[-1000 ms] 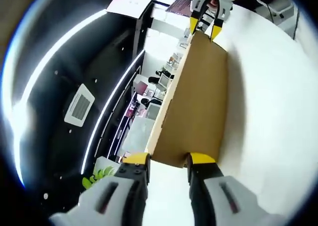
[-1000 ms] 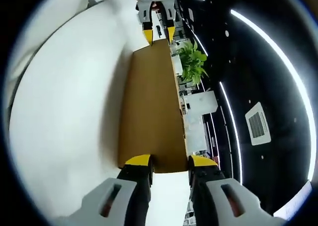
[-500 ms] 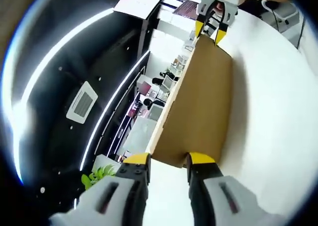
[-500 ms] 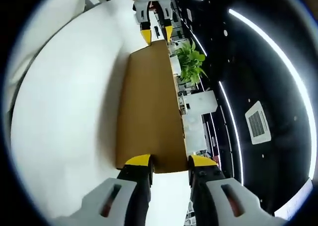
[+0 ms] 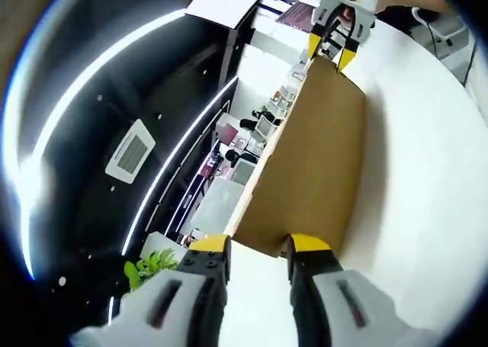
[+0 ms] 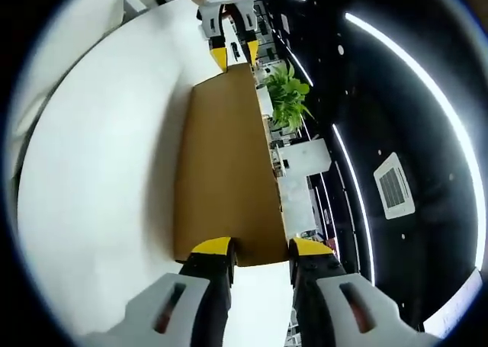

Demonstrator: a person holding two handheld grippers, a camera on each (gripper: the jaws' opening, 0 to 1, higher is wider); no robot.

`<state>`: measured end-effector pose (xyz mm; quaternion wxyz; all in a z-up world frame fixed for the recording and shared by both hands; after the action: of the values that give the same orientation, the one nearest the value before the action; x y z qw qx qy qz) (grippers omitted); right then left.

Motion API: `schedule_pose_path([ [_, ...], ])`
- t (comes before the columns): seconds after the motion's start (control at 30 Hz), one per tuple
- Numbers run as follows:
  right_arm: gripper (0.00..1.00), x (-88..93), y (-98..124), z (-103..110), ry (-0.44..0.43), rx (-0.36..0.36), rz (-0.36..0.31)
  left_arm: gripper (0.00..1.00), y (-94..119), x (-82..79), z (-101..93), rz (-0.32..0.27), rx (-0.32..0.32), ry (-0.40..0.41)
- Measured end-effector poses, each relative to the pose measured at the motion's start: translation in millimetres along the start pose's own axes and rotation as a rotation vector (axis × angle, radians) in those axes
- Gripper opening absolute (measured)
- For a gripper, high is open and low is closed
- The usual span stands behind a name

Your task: Operate the shoe box by opening the lid, removing the specified soft item, and placing it in the target area until the item is outside and the box remains undamaged.

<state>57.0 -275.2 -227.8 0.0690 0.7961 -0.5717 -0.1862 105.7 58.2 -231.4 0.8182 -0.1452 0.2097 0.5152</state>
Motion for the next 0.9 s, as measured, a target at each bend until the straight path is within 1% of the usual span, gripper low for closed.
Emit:
schedule_pose_path([
  [0.27, 0.28, 2.2, 0.2, -0.5, -0.014, 0.012, -0.003, 0.3, -0.1, -0.9, 1.6, 0.005, -0.003, 0.006],
  [0.37, 0.28, 0.8, 0.3, -0.7, -0.016, 0.015, -0.002, 0.3, -0.1, -1.1, 2.5, -0.003, -0.011, 0.001],
  [0.47, 0.28, -1.3, 0.9, -1.7, -0.02, 0.018, -0.005, 0.31, -0.1, -0.6, 2.6, -0.006, -0.031, -0.006],
  [0.6, 0.28, -0.8, 1.4, -3.1, -0.031, 0.023, -0.009, 0.31, -0.6, -1.7, 4.1, -0.001, -0.037, 0.007],
  [0.7, 0.28, 0.5, 1.9, -4.8, -0.043, 0.031, -0.014, 0.33, -0.3, -1.3, 8.3, 0.0, -0.045, 0.042],
  [0.8, 0.28, 2.7, 1.8, -5.4, -0.054, 0.036, -0.017, 0.33, -0.5, -0.1, 8.8, 0.005, -0.039, 0.074],
  [0.9, 0.29, 4.1, 1.5, -4.8, -0.059, 0.04, -0.016, 0.33, -0.8, 0.6, 7.7, 0.009, -0.038, 0.085],
])
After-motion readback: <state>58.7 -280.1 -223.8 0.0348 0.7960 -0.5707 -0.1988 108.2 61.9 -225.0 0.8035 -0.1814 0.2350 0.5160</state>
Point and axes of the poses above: the point that each gripper's makers call its tool centre point, and the gripper's own axes: y roughly backward along the fingers, z roughly to its left, x roughly out of its underside, the point moved 10 cm from there along y, roughly backward along the fingers, and after that the axes turned 9 degrees about -x, right-handed, at the moved point
